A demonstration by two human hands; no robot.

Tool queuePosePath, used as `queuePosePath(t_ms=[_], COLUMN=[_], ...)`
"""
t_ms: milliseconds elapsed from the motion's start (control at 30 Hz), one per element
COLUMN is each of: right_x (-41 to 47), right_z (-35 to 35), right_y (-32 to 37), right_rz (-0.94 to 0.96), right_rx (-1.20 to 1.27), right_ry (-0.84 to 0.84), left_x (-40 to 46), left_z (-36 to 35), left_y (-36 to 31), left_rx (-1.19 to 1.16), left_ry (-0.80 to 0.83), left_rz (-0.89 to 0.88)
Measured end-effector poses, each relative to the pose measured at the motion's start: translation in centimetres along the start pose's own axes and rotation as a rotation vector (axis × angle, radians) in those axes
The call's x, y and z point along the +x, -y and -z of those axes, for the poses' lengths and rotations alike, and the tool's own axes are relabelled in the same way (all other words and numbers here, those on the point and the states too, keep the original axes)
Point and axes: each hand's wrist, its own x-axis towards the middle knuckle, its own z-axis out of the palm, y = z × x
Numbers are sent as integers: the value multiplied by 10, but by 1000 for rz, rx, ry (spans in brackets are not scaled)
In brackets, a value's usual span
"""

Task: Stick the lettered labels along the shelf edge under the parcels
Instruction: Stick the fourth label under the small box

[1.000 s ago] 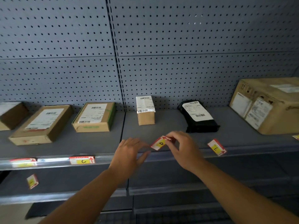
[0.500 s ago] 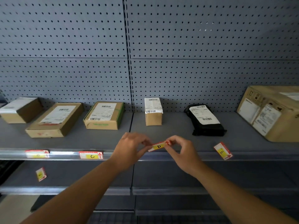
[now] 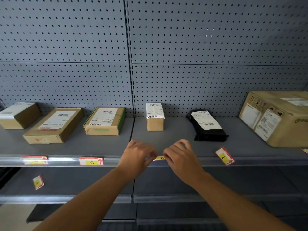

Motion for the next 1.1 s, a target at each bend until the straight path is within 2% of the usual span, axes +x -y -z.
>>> queuePosePath(t_ms=[367, 533, 633, 1100], right_x=[-2, 2, 6, 14], right_z=[-17, -15, -12, -16], right_y=[0, -1, -3, 0], right_rz=[-26, -43, -46, 28], right_rx=[-92, -78, -64, 5], right_ry=[66, -11, -34, 62], left_x=[0, 0, 2, -15], left_z=[-8, -4, -3, -8], left_y=[-1, 1, 2, 10], left_rx=[57, 63, 45, -2], left_ry=[13, -94, -103, -102], left_rz=[-6, -27, -28, 10])
